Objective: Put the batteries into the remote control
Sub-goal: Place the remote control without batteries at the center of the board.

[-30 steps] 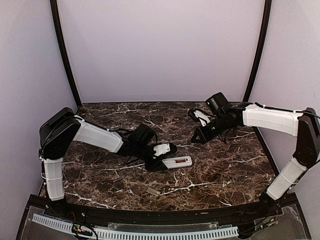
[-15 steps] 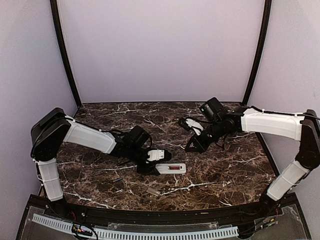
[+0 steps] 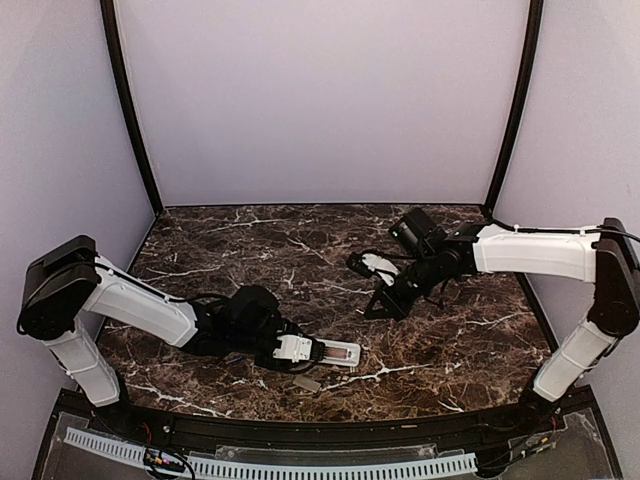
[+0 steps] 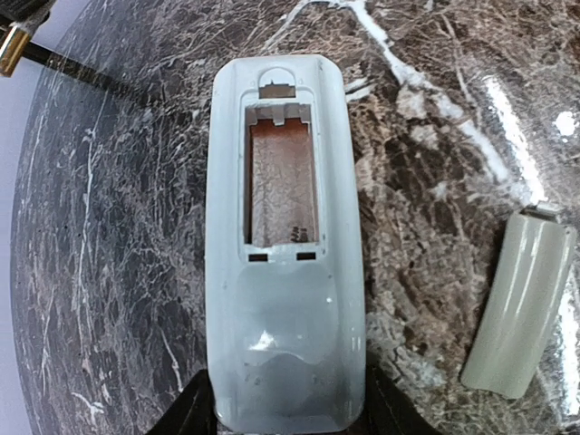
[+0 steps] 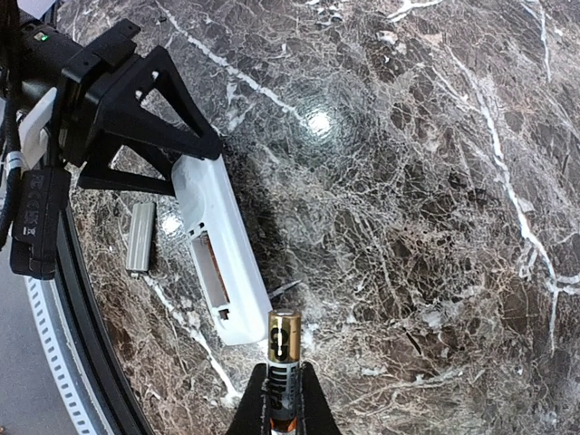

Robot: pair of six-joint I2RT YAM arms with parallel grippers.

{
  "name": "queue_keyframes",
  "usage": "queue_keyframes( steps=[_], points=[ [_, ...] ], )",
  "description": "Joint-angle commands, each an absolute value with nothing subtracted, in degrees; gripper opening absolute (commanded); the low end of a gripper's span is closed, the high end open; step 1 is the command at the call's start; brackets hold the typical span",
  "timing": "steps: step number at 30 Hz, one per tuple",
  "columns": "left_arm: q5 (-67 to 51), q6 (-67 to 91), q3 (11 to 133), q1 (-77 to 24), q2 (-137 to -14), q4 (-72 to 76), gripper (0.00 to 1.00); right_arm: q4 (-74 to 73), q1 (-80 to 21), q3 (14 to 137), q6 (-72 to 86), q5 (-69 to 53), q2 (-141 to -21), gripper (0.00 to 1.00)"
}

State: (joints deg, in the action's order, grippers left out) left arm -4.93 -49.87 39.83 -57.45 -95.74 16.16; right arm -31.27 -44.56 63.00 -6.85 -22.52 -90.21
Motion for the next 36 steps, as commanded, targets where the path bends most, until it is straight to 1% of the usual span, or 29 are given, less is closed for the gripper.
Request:
queue_keyframes(
  steps=[1, 8, 11, 13, 14, 17, 19, 25, 29, 31, 32, 33, 34, 35, 36],
  points=[
    [-0.6, -53.4, 38.0, -58.1, -94.7, 22.1, 0.02, -30.6, -44.6, 64.7, -7.7, -22.9, -91.7, 0.0],
    [4.7, -58.2, 35.2, -60.1, -95.2, 27.2, 0.02, -30.5, -44.5, 64.6, -8.0, -22.9, -91.6, 0.0],
    [4.5, -57.2, 35.5, -60.2, -95.5, 26.4, 0.02, -30.7, -44.6, 64.9, -8.1, -23.2, -92.0, 0.0],
    [2.7, -55.0, 36.6, -60.2, -95.5, 23.8, 0.02, -31.0, -44.6, 65.3, -8.2, -23.2, -92.6, 0.0],
    [1.7, -53.8, 37.9, -60.2, -95.4, 20.2, 0.02, -31.2, -44.7, 65.6, -8.3, -23.2, -92.8, 0.0],
    [-6.6, -47.6, 41.7, -59.8, -95.7, 10.6, 0.01, -31.3, -45.0, 66.0, -8.6, -23.5, -93.2, 0.0],
    [-9.3, -44.4, 44.2, -59.4, -96.9, 5.4, 0.0, -31.1, -45.2, 66.0, -8.8, -23.8, -93.2, 0.0],
    [-12.1, -40.7, 50.4, -58.5, -102.0, -4.3, 0.0, -29.9, -46.5, 65.9, -8.3, -25.9, -94.6, 0.0],
    [-11.9, -40.1, 52.0, -58.4, -103.7, -5.1, 0.03, -29.5, -47.4, 65.5, -8.0, -26.1, -95.8, 0.0],
    [-11.7, -40.2, 52.1, -58.4, -103.7, -5.4, 0.11, -29.2, -47.5, 65.0, -7.9, -26.2, -96.1, 0.0],
    [-11.6, -40.1, 52.2, -58.4, -103.6, -5.6, 0.22, -29.3, -47.5, 64.7, -7.9, -26.2, -96.3, 0.0],
    [-11.6, -40.2, 52.3, -58.4, -103.4, -6.1, 0.28, -29.4, -47.6, 64.5, -8.0, -26.1, -96.4, 0.0],
    [-11.3, -40.5, 52.5, -58.4, -103.3, -6.3, 0.38, -29.6, -47.7, 64.3, -8.2, -26.0, -96.5, 0.0],
    [-11.1, -40.7, 52.5, -58.4, -102.9, -6.7, 0.43, -29.7, -47.7, 64.2, -8.4, -25.8, -96.6, 0.0],
    [-10.8, -41.0, 52.5, -58.4, -102.7, -7.0, 0.51, -29.8, -47.9, 64.0, -8.6, -25.7, -96.8, 0.0]
  ],
)
